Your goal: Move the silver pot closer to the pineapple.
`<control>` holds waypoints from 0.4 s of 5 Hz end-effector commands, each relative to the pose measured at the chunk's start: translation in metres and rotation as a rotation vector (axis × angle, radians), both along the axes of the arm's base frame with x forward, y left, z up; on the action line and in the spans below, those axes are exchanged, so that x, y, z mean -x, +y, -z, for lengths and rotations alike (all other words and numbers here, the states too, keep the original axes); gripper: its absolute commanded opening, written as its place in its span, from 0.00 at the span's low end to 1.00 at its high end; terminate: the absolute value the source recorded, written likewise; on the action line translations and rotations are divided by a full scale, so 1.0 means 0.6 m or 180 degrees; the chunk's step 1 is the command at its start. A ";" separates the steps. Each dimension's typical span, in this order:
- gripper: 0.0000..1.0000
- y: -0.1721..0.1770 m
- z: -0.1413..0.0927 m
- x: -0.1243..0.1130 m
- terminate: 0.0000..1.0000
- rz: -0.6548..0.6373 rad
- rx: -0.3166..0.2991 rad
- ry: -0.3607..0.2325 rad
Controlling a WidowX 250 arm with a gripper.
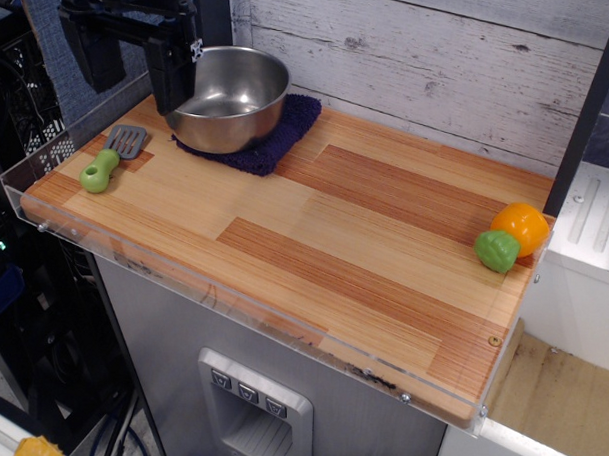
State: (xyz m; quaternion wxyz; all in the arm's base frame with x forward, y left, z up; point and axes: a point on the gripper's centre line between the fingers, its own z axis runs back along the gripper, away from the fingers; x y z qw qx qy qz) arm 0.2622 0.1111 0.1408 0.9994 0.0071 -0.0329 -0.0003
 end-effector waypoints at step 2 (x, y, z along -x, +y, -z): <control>1.00 0.012 0.015 -0.053 0.00 0.0009 0.0103 0.0068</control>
